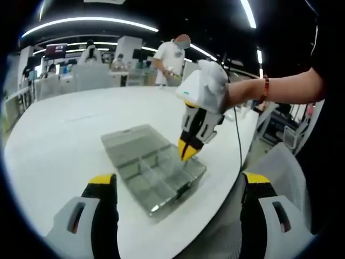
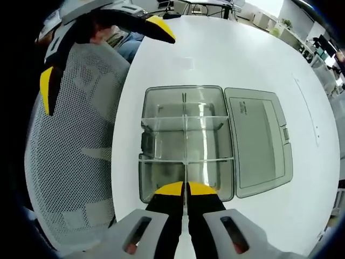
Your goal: Insert the divider into the dual guide fixture by aligning both edges with the guide slots and pushing it downward to the bottom, including one-sided entry, uneven engagement, binding, and posture correction.
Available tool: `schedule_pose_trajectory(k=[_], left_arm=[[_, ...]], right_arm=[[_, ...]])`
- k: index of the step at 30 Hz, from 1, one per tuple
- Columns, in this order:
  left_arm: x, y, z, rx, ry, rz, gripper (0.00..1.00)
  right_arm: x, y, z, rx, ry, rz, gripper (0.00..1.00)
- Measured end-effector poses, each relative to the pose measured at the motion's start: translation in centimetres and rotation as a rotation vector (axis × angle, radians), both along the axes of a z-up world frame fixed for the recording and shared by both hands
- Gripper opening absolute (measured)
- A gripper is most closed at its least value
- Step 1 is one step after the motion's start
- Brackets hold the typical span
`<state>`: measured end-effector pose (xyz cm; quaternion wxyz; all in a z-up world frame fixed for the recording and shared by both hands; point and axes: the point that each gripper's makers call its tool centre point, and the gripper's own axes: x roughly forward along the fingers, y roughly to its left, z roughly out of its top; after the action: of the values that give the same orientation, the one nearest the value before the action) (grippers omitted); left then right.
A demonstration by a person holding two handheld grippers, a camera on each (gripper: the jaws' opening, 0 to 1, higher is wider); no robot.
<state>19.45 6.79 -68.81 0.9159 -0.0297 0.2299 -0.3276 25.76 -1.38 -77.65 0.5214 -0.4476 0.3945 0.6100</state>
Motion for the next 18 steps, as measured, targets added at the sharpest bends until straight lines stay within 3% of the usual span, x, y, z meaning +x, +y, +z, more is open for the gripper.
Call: schedule_pose_trajectory(k=[18], left_arm=[[0.15, -0.5, 0.09, 0.004, 0.005, -0.012, 0.94]], right_arm=[[0.24, -0.07, -0.18, 0.026, 0.004, -0.054, 0.0]])
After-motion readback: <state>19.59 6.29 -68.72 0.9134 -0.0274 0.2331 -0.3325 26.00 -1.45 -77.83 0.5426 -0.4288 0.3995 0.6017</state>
